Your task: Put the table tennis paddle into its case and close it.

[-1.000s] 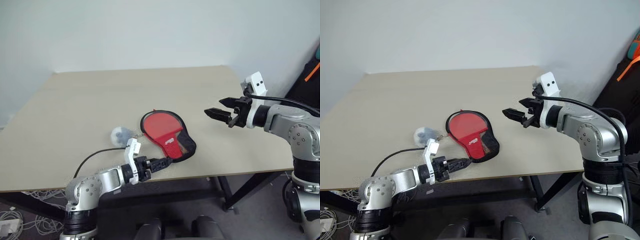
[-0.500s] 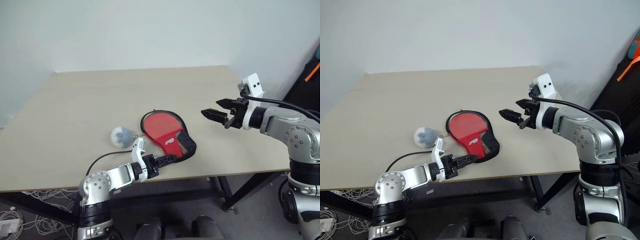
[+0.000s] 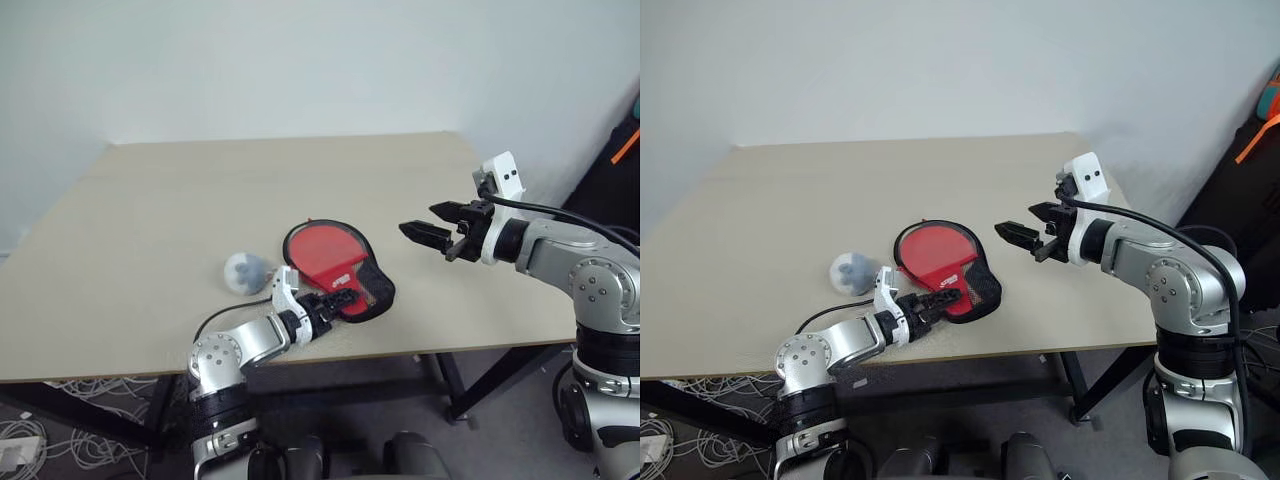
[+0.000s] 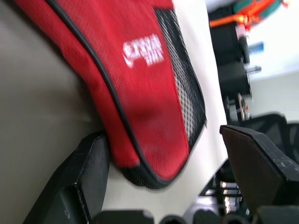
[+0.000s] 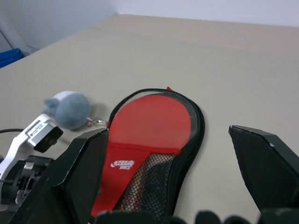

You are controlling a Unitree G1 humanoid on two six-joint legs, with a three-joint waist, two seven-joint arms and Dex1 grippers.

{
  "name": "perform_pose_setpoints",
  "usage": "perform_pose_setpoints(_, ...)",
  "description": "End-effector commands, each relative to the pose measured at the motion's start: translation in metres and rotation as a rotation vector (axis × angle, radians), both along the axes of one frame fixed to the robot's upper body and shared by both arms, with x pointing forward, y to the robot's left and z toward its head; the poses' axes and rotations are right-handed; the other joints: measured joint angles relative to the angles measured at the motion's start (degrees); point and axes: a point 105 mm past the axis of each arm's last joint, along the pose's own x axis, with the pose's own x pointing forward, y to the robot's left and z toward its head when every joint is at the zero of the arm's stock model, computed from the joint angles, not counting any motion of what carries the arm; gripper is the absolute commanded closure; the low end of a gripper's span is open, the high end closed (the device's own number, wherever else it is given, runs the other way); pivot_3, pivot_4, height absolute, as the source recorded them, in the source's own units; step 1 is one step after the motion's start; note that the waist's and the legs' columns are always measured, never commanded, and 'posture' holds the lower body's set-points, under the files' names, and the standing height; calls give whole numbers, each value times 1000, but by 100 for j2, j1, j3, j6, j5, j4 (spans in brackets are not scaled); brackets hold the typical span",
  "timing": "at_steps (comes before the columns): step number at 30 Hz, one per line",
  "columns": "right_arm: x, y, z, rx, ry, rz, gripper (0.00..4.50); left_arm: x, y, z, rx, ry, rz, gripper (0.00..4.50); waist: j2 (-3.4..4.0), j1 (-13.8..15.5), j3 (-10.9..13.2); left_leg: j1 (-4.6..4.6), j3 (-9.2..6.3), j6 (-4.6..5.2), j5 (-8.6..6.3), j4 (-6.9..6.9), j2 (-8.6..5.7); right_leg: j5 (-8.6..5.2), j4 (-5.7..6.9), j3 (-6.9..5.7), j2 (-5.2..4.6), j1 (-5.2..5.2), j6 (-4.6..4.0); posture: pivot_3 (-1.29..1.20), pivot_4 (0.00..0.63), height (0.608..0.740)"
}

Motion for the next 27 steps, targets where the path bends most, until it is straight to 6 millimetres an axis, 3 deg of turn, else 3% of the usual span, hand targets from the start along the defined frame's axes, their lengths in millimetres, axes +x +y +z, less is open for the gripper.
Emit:
perform_pose_setpoints(1,-2,0,17,24,-63,3,0,11,7,4,6,12,90,613,0,0,0,2,0,0,0,0,0,0,0,0,0,2,0,0,0,739)
perform_pose_setpoints(11,-2,3,16,28,-60,9,0,5,5,-4,34,62,71,613,-1,-4,0,5,1,-4,-2,-1,1,0,0,1,2,3,0,0,0,739)
perform_pose_setpoints(14,-2,4,16,29,-61,11,0,1,4,-8,46,81,49,1175,-1,-5,0,5,1,-4,-3,-2,1,0,0,1,2,2,0,0,0,739)
perform_pose_setpoints(23,-2,10,22,49,-67,24,0,-1,2,-11,52,100,22,4402,-2,-2,1,2,0,-5,-3,-2,0,-1,-2,0,1,1,0,0,0,739)
perform_pose_setpoints(27,-1,12,22,53,-68,26,0,-3,1,-12,64,106,-15,4458,-2,-2,1,2,0,-6,-4,-2,0,-1,-4,-1,1,1,-1,0,0,739)
